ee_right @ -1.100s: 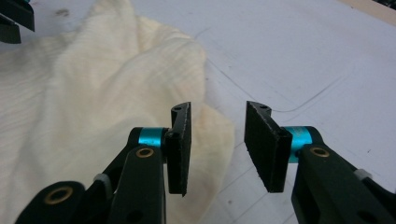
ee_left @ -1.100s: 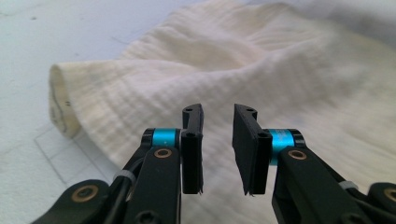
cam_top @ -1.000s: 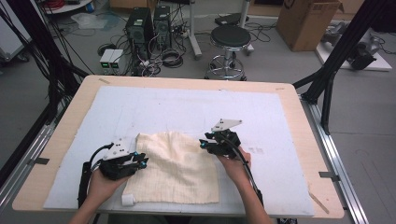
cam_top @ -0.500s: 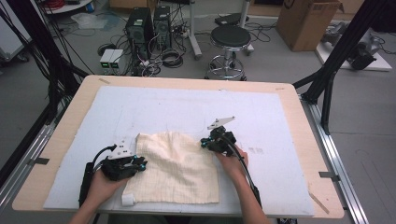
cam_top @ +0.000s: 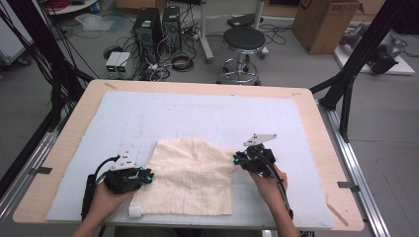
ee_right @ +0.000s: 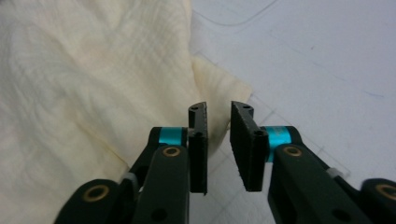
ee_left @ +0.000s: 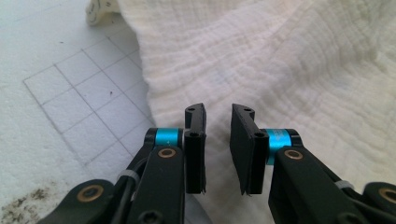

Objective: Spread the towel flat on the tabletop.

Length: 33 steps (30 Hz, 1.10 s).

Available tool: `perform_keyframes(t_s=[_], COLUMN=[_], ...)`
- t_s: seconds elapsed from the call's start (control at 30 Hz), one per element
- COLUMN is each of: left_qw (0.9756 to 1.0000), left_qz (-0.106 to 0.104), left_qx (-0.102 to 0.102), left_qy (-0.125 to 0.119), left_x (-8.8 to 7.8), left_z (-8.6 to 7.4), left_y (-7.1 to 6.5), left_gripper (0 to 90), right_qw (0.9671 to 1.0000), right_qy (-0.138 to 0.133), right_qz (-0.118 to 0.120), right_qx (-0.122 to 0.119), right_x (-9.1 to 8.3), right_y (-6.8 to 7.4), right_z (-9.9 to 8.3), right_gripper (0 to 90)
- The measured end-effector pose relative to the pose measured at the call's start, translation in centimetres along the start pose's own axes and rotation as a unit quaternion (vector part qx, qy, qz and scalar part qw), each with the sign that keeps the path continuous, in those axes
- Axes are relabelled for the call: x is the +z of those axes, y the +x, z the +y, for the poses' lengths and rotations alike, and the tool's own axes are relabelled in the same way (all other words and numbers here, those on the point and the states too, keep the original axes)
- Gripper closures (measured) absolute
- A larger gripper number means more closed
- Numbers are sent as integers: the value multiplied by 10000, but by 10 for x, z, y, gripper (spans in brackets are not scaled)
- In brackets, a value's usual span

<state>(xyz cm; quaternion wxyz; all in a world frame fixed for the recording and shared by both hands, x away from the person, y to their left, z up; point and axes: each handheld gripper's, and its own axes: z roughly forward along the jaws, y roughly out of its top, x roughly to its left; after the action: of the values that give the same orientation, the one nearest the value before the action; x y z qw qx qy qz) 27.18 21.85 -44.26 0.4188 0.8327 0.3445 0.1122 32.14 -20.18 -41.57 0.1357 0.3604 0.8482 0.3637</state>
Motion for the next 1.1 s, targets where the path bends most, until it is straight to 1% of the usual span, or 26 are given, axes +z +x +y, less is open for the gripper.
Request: perform_keyframes(t_s=[0.07, 0.1, 0.13, 0.17, 0.23, 0.3, 0.33, 0.37, 0.4, 0.47, 0.53, 0.57, 0.6, 0.63, 0.67, 0.7, 0.73, 0.77, 0.8, 0.83, 0.87, 0.9, 0.97, 1.0, 1.07, 1.1], left_qw=[9998, 9994, 9993, 9991, 9987, 9978, 9979, 9977, 9976, 9974, 9974, 9977, 9981, 9985, 9989, 9990, 9992, 9991, 9990, 9990, 9991, 9992, 9993, 9993, 9992, 9992], left_qz=[-54, -50, -22, 2, 89, 141, 147, 228, 262, 306, 280, 268, 268, 276, 295, 309, 330, 338, 336, 327, 330, 326, 362, 380, 389, 385], left_qx=[-83, -150, -157, -172, -188, -287, -293, -277, -289, -265, -260, -253, -239, -215, -218, -247, -220, -223, -181, -149, -116, -105, -57, -35, 12, 29], left_qy=[-180, -303, -338, -396, -467, -573, -563, -575, -574, -593, -606, -566, -497, -418, -303, -195, -6, 88, 233, 256, 257, 201, 87, 5, -32, -54], left_x=[-3, -4, -5, -5, -3, 2, 5, 9, 12, 18, 23, 27, 31, 34, 38, 42, 45, 47, 48, 48, 47, 45, 39, 35, 29, 26], left_z=[4, 8, 11, 16, 26, 35, 40, 45, 50, 60, 67, 69, 71, 72, 72, 71, 69, 68, 66, 65, 65, 65, 66, 66, 64, 62], left_y=[0, 1, 2, 3, 9, 14, 17, 19, 22, 27, 31, 33, 35, 36, 38, 39, 41, 42, 43, 43, 42, 41, 39, 37, 35, 34], left_gripper=[751, 749, 747, 741, 717, 690, 676, 654, 632, 586, 568, 550, 537, 524, 519, 524, 570, 667, 747, 828, 872, 892, 896, 896, 896, 896], right_qw=[9998, 9995, 9990, 9987, 9983, 9984, 9985, 9988, 9987, 9985, 9973, 9966, 9960, 9951, 9948, 9950, 9952, 9953, 9956, 9964, 9968, 9975, 9985, 9983, 9967, 9962], right_qy=[-165, -310, -435, -476, -543, -546, -525, -474, -452, -407, -325, -287, -236, -156, -107, -34, 68, 121, 118, 74, 5, -40, -293, -452, -793, -850], right_qz=[51, 11, -17, 12, 22, 46, 29, 26, 81, 226, 514, 603, 673, 772, 817, 827, 840, 852, 826, 767, 726, 634, 382, 263, 59, -48], right_qx=[95, 95, 110, 181, 195, 168, 137, 150, 205, 274, 422, 474, 535, 595, 597, 559, 502, 451, 417, 355, 324, 319, 255, 237, 166, 155], right_x=[-3, -5, -7, -7, -5, 1, 5, 9, 13, 22, 31, 33, 36, 39, 41, 42, 43, 44, 43, 41, 40, 36, 28, 23, 12, 8], right_y=[-3, -5, -8, -9, -14, -16, -17, -19, -21, -26, -31, -33, -35, -37, -37, -37, -36, -35, -34, -33, -32, -31, -30, -29, -27, -26], right_z=[0, 1, 4, 6, 13, 18, 21, 23, 25, 26, 26, 26, 25, 25, 24, 24, 24, 24, 25, 26, 27, 29, 34, 36, 41, 42], right_gripper=[716, 706, 703, 693, 666, 631, 612, 601, 588, 553, 524, 524, 539, 590, 642, 720, 780, 822, 841, 847, 851, 852, 852, 852, 849, 844])
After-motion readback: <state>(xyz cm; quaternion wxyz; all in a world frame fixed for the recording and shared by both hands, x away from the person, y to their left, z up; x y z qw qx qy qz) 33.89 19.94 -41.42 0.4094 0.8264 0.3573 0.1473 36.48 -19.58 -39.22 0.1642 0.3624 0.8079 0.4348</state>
